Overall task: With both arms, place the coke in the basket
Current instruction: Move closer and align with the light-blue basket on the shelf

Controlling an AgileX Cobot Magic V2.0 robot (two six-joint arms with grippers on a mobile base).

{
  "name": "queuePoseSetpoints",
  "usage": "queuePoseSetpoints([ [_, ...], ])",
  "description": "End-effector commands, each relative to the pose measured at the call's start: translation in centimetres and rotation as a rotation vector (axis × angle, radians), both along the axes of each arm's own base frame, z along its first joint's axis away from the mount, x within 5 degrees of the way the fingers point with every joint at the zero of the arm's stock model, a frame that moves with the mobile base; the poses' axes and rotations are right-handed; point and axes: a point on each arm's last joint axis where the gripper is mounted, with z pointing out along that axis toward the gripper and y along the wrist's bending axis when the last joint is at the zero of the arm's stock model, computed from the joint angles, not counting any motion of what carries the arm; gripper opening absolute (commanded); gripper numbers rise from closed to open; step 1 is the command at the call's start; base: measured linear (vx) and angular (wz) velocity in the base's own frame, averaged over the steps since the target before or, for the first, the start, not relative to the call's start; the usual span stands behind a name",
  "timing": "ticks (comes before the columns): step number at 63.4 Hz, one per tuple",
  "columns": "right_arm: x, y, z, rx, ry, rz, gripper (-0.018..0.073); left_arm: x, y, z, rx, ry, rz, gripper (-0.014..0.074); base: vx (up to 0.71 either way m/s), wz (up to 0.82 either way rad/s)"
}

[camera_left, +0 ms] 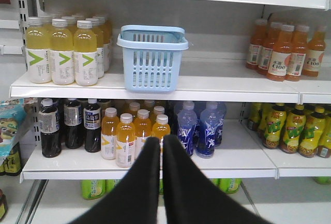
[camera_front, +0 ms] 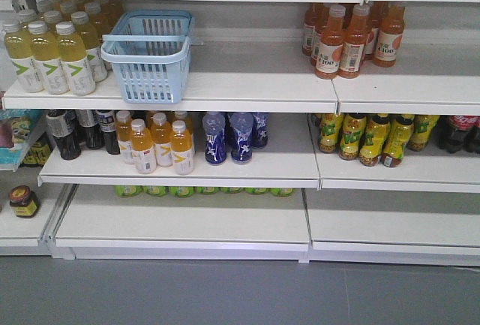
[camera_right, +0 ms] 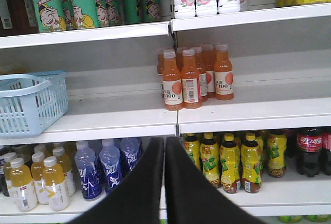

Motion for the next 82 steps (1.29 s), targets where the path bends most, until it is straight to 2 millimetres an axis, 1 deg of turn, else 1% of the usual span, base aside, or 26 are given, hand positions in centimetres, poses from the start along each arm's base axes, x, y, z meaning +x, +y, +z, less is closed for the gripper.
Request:
queuePoseSetpoints([
  [1, -0.07, 0.04, 0.14, -0.006, -0.073, 0.002, -0.0005, -0.07, -0.01, 0.56, -0.019, -0.085, -0.002, -0.0006, 0.21, 0.03],
  [54, -0.07, 0.04, 0.14, -0.006, -0.073, 0.002, -0.0005, -0.07, -0.01, 0.56, -0.019, -0.085, -0.002, -0.0006, 0.22, -0.03],
  [82, -0.07, 0.04, 0.14, -0.006, -0.073, 0.002, -0.0005, -0.07, -0.01, 0.56, -0.019, -0.085, -0.002, -0.0006, 0.11, -0.03],
])
